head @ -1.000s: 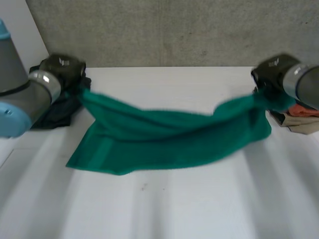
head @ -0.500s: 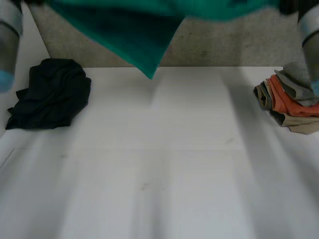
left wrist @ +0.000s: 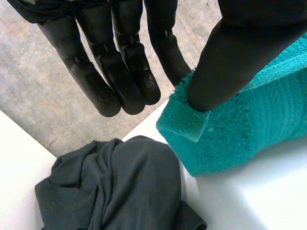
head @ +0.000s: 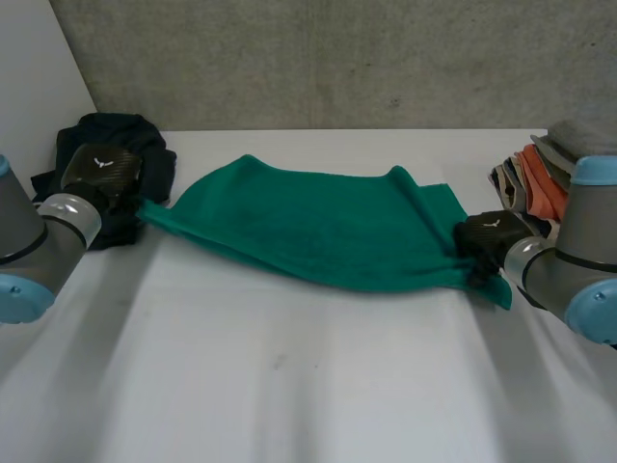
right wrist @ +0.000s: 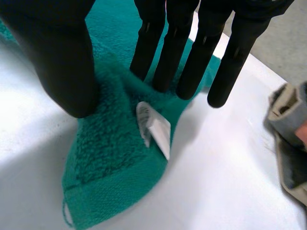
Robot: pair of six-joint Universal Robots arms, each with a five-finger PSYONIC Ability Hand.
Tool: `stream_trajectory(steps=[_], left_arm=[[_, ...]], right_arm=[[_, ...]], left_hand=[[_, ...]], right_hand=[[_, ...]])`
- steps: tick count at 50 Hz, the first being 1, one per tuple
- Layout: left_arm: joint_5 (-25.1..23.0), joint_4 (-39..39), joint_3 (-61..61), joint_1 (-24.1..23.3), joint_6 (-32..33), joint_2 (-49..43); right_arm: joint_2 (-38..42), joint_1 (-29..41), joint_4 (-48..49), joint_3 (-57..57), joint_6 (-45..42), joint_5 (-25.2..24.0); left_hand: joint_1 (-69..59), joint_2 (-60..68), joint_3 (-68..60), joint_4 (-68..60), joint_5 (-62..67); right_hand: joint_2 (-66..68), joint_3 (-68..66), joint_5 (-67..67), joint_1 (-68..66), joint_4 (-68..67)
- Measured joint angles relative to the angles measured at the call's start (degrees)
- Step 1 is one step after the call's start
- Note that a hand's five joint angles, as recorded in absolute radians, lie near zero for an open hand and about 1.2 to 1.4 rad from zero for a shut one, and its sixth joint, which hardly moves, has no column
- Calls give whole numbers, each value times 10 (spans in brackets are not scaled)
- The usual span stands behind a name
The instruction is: Fold the laundry.
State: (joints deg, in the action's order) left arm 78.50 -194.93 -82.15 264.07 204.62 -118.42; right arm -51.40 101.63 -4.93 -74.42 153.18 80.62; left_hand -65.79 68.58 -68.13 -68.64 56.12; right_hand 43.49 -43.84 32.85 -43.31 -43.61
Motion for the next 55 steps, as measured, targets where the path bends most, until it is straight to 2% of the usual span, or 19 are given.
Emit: stream_trajectory(steps=[4, 9, 22, 38, 42, 44, 45, 51, 55], left_arm=[[-3, 9, -6, 3, -11, 17], [-4, 13, -10, 4, -23, 25], [-3, 16, -10, 9, -31, 24], [-6, 17, -11, 10, -31, 26], [-6, 21, -12, 11, -31, 28], [-6, 26, -12, 11, -31, 30], [-6, 30, -12, 11, -31, 32], [-2, 72, -16, 14, -26, 51], [-2, 128, -24, 20, -9, 85]], right_arm=[[-35, -6, 0, -31, 13, 14], [-65, -14, 4, -64, 10, 12], [-84, -48, 9, -131, -62, -25], [-91, -55, 12, -164, -9, -51], [-79, -45, 15, -157, 7, -48], [-73, -42, 17, -153, 14, -46], [-70, -39, 18, -149, 18, -43], [-88, -38, 23, -151, 28, -24], [-145, -52, 15, -159, 14, -17]], left_hand=[[0, 0, 0, 0, 0], [0, 0, 0, 0, 0], [0, 0, 0, 0, 0], [0, 0, 0, 0, 0], [0, 0, 0, 0, 0], [0, 0, 0, 0, 0], [0, 0, 0, 0, 0], [0, 0, 0, 0, 0], [0, 0, 0, 0, 0]], right_hand=[[-67, 76, -81, 69, 77], [-99, 102, -107, 91, 98], [-78, 80, -67, 79, 79], [-71, 72, -58, 72, 71], [-1, 5, 7, -5, 4], [101, -96, 104, -108, -96], [208, -199, 202, -195, -196], [234, -240, 239, -206, -248], [234, -241, 239, -206, -248]])
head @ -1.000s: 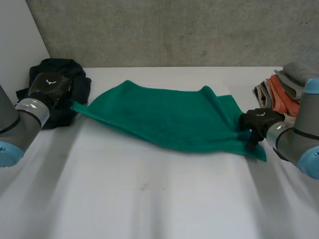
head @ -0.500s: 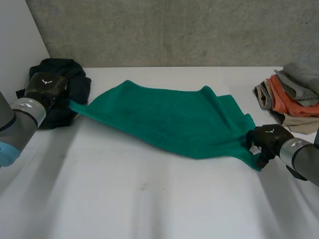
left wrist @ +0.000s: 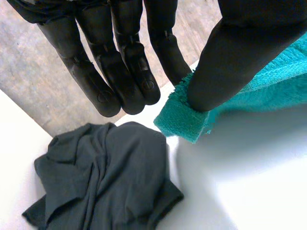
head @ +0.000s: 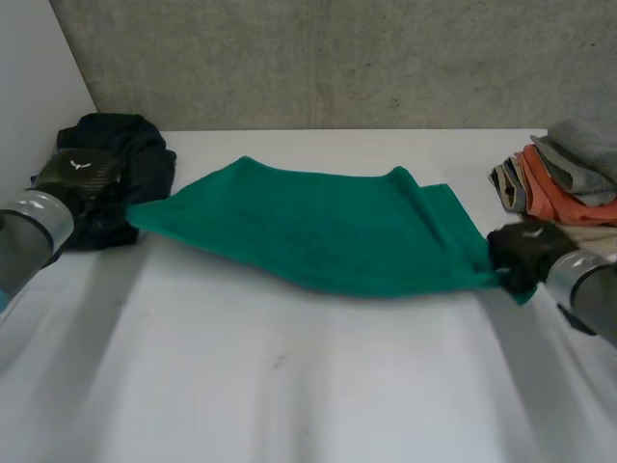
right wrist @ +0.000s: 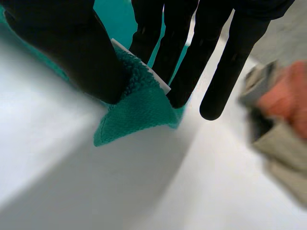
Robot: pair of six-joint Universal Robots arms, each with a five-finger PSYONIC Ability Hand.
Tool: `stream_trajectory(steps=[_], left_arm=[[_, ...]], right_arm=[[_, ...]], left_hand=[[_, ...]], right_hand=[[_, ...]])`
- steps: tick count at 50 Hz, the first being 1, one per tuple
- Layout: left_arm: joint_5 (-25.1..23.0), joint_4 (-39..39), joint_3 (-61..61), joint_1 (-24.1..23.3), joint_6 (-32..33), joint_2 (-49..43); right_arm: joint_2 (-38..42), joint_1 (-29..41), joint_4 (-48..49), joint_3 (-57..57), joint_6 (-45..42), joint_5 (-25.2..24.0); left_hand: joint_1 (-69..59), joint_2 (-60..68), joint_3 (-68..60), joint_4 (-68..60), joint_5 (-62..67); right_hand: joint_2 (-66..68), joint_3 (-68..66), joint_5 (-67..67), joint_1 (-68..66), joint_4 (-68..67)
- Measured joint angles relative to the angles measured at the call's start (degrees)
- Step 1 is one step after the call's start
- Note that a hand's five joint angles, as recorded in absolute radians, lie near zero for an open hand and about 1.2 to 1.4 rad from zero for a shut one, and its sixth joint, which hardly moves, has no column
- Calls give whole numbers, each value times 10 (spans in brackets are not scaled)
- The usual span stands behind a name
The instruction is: Fold the laundry.
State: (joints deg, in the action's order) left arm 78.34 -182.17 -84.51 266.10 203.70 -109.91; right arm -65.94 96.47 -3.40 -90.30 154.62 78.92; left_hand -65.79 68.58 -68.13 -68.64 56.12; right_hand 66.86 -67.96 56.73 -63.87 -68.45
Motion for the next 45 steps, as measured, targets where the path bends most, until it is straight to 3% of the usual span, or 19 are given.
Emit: stream_trajectory(steps=[5, 12, 15, 20, 23, 29, 34, 40, 45], left_arm=[[-2, 98, -19, 9, 62, 68], [-9, 280, -71, 27, 234, 184], [-22, 323, -93, 33, 296, 203], [-41, 337, -116, 31, 380, 176], [-34, 315, -101, 18, 398, 127], [15, 250, 14, -33, 360, 22], [67, 171, 194, -71, 257, -26], [125, 0, 394, -78, 74, -32], [149, -66, 455, -72, 9, -28]], right_arm=[[-63, -35, -83, 5, -68, -13], [-93, -90, -367, 44, -267, -38], [-87, -99, -445, 60, -332, -37], [-56, -91, -479, 92, -367, -28], [-31, -74, -467, 116, -358, -17], [22, -26, -396, 209, -301, 16], [39, 3, -282, 324, -202, 44], [7, 18, -17, 419, -24, 89], [-26, 24, 115, 412, 34, 109]], left_hand=[[0, 0, 0, 0, 0], [0, 0, 0, 0, 0], [0, 0, 0, 0, 0], [0, 0, 0, 0, 0], [0, 0, 0, 0, 0], [0, 0, 0, 0, 0], [0, 0, 0, 0, 0], [0, 0, 0, 0, 0], [0, 0, 0, 0, 0]], right_hand=[[0, 0, 0, 0, 0], [0, 0, 3, 0, 0], [0, 0, 5, 0, 0], [0, 0, 9, 0, 0], [0, 0, 9, 0, 0], [0, 0, 9, 0, 0], [0, 0, 9, 0, 0], [0, -1, 9, 0, 0], [0, -1, 9, 0, 0]])
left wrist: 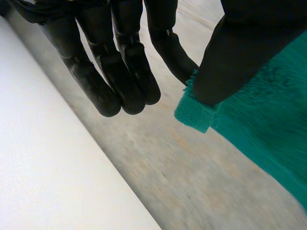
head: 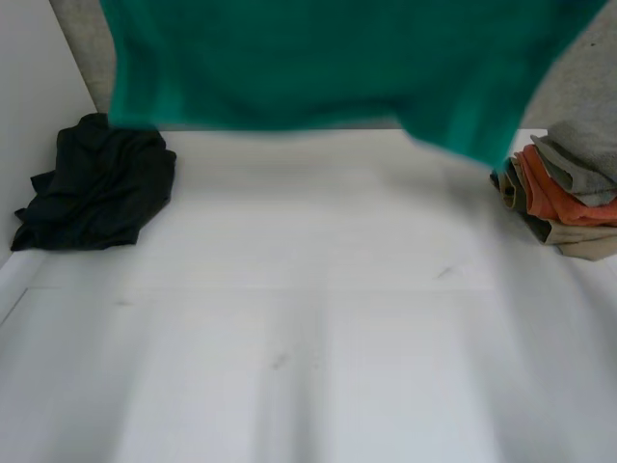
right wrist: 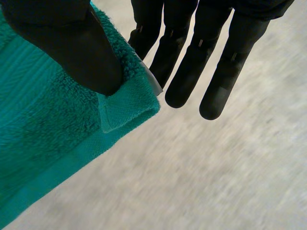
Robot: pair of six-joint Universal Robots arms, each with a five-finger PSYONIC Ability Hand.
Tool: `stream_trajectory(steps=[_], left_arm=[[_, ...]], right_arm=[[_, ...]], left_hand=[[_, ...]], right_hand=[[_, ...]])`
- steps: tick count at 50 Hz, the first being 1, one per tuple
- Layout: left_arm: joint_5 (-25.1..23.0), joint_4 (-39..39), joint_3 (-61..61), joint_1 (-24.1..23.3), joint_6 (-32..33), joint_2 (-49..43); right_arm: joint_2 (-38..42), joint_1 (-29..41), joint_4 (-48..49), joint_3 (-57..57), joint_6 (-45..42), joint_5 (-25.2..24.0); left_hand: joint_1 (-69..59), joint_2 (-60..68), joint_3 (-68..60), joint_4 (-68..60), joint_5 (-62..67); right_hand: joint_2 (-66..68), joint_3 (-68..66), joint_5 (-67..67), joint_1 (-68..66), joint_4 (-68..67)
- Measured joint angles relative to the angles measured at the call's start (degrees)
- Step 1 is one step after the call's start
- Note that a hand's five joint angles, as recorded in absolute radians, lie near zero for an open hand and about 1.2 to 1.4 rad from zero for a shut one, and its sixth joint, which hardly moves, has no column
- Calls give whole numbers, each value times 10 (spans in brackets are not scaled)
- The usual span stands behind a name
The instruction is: Fold the laundry.
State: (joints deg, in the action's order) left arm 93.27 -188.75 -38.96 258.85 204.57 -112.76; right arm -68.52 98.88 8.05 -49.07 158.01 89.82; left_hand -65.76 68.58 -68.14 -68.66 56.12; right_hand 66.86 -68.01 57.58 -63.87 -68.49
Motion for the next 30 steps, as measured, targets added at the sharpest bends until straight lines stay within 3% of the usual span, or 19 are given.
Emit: stream_trajectory(steps=[5, 11, 19, 23, 30], left_arm=[[4, 23, -3, 4, -10, 1], [1, 61, -72, 16, -13, -3], [-7, 57, -186, 21, -8, -22], [-30, 44, -270, 16, 29, -46], [-64, 43, -376, 25, 132, -52]], right_arm=[[-7, 11, 25, -16, 4, -1], [22, 26, -8, -28, -4, -21], [81, 37, -51, -47, -13, -48], [140, 39, -111, -69, -47, -59], [165, 36, -224, -120, -126, -59]], left_hand=[[0, 0, 0, 0, 0], [0, 0, 0, 0, 0], [0, 1, -1, 0, 6], [0, 1, -1, 0, 6], [0, 1, -1, 0, 6]], right_hand=[[0, 0, 0, 0, 0], [0, 0, 3, 0, -1], [0, 0, 3, 0, -1], [0, 0, 3, 0, -1], [0, 0, 3, 0, -1]])
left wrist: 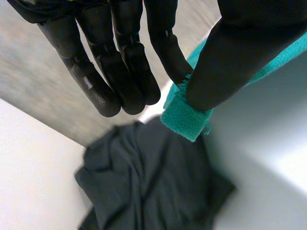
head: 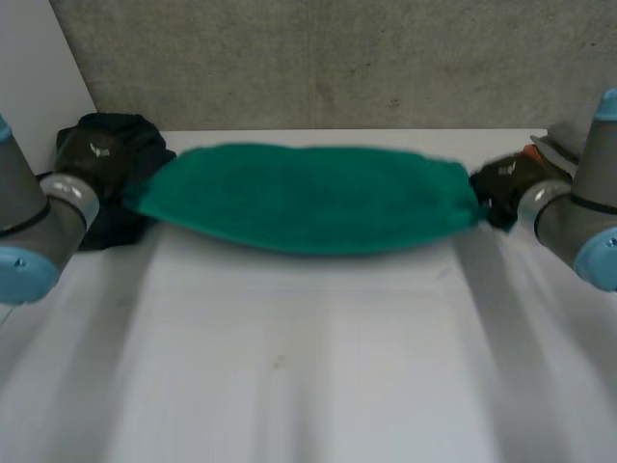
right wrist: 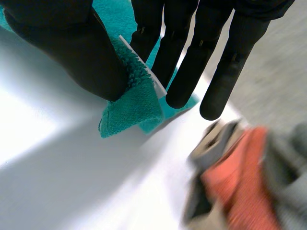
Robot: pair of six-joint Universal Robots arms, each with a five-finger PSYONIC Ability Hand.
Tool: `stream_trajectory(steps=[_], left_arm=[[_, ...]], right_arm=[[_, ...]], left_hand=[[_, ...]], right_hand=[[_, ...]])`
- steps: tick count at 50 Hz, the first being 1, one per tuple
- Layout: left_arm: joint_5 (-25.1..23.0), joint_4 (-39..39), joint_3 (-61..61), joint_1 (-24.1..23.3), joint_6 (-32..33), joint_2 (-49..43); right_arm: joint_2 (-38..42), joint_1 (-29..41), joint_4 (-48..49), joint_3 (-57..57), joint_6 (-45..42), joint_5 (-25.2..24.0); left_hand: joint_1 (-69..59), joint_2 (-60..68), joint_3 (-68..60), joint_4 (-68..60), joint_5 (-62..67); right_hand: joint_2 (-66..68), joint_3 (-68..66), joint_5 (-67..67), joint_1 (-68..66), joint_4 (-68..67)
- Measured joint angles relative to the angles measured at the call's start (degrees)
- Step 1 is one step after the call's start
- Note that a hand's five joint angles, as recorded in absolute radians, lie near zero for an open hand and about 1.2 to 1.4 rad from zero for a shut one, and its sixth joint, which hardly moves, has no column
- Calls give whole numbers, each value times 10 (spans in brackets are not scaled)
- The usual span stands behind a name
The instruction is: Fold the laundry.
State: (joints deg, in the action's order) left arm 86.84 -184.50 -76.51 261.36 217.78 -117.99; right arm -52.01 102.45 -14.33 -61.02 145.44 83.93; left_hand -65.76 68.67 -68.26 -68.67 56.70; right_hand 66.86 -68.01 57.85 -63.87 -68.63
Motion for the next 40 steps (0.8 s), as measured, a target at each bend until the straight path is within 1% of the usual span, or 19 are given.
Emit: stream_trajectory(steps=[5, 7, 9, 10, 11, 13, 14, 15, 17, 19, 21, 27, 29, 32, 36, 38, 39, 40], left_arm=[[-6, 60, -83, 19, 91, 47], [-5, 109, -114, 28, 137, 75], [-4, 154, -137, 37, 178, 97], [-4, 188, -153, 45, 208, 112], [-4, 224, -169, 55, 243, 128], [-6, 263, -185, 67, 285, 145], [-7, 271, -187, 69, 294, 148], [-9, 287, -191, 74, 318, 156], [-11, 291, -188, 74, 331, 159], [-11, 281, -176, 67, 327, 156], [-10, 255, -149, 51, 302, 142], [7, 179, -46, -6, 202, 69], [20, 155, 3, -29, 166, 29], [45, 136, 69, -57, 132, -26], [77, 130, 137, -81, 111, -87], [96, 131, 176, -93, 105, -121], [105, 134, 195, -98, 104, -138], [111, 136, 207, -102, 103, -148]], right_arm=[[-33, -19, -127, -53, -83, 2], [-54, -33, -194, -71, -130, 3], [-68, -45, -246, -83, -172, 3], [-74, -49, -266, -87, -187, 3], [-88, -62, -323, -97, -237, 2], [-97, -72, -359, -101, -272, 2], [-98, -74, -365, -102, -279, 2], [-101, -79, -375, -101, -293, 1], [-98, -79, -370, -95, -296, 1], [-92, -76, -350, -88, -285, 1], [-79, -68, -308, -77, -256, 3], [-41, -43, -165, -56, -168, 16], [-24, -34, -108, -50, -142, 27], [-4, -25, -50, -42, -123, 48], [16, -18, -11, -29, -120, 72], [28, -14, 2, -19, -123, 83], [34, -12, 7, -13, -125, 89], [40, -9, 10, -8, -127, 94]], left_hand=[[0, 0, 0, 0, 0], [0, 0, 0, 0, 0], [0, 0, 0, 0, 0], [0, 0, 0, 0, 0], [0, 0, 0, 0, 0], [0, 0, 0, 0, 0], [0, 0, 0, 0, 0], [0, 0, 0, 0, 0], [0, 0, 0, 0, 0], [0, 0, 0, 0, 0], [0, 0, 0, 0, 0], [0, 0, 0, 0, 0], [0, 0, 0, 0, 0], [0, 0, 0, 0, 0], [0, 0, 0, 0, 0], [0, 0, 0, 0, 0], [8, -12, 7, 7, -6], [53, -58, 57, 59, -50]], right_hand=[[0, 0, 0, 0, 0], [0, 0, 0, 0, 0], [0, 0, 0, 0, 0], [0, 0, 0, 0, 0], [0, 0, 0, 0, 0], [0, 0, 0, 0, 0], [0, 0, 0, 0, 0], [0, 0, 0, 0, 0], [0, 0, 0, 0, 0], [0, 0, 0, 0, 0], [0, 0, 0, 0, 0], [0, 0, 7, 0, 0], [0, 0, 8, 0, 0], [0, 0, 8, 0, 0], [-6, 10, -1, 1, 9], [-145, 151, -147, 127, 153], [-276, 277, -275, 242, 277], [-368, 366, -370, 346, 365]])
